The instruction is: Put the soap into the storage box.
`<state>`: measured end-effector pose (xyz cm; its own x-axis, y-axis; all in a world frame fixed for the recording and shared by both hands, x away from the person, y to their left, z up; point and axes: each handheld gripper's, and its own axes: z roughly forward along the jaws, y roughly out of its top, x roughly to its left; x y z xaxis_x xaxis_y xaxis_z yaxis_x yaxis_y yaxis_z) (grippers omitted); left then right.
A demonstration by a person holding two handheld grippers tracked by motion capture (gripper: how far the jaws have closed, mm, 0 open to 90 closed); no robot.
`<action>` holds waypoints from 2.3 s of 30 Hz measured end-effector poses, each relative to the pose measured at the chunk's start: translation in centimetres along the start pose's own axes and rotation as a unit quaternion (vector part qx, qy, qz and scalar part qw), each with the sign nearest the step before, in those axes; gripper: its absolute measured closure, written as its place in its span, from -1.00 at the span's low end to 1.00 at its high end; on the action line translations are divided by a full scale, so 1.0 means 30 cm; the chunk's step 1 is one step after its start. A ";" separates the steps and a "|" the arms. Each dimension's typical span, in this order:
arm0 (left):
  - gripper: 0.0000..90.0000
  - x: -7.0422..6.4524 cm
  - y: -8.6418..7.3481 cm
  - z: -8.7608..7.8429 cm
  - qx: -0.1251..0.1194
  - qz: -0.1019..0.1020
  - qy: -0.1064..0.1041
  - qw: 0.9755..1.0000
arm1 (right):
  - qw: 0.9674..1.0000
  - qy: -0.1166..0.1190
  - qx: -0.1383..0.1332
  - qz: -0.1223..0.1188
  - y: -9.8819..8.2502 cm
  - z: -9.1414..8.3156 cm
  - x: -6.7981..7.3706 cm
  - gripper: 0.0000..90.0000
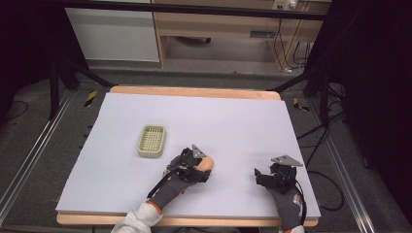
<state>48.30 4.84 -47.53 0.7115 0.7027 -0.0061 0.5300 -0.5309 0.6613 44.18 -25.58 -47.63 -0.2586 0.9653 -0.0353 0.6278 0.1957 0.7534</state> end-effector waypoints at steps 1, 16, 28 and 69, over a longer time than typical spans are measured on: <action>-0.31 -0.001 0.000 0.000 0.000 0.001 0.001 1.000 | 1.000 0.000 0.000 0.000 0.000 0.000 0.000 -0.77; -0.30 0.005 0.007 -0.034 -0.009 0.002 0.002 1.000 | 1.000 0.000 0.001 0.002 -0.003 -0.002 -0.001 -0.77; -0.30 0.016 0.012 -0.100 -0.023 0.000 -0.005 1.000 | 1.000 0.000 -0.002 0.004 -0.004 -0.008 -0.005 -0.77; -0.30 0.188 -0.020 -0.308 -0.073 -0.055 0.045 0.995 | 1.000 -0.002 -0.003 0.001 -0.004 -0.010 -0.003 -0.77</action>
<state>47.71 13.50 -41.02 0.6047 0.7962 -0.0213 0.5254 -0.3787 0.7619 43.91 -25.73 -47.53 -0.2553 0.9662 -0.0368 0.6241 0.1937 0.7570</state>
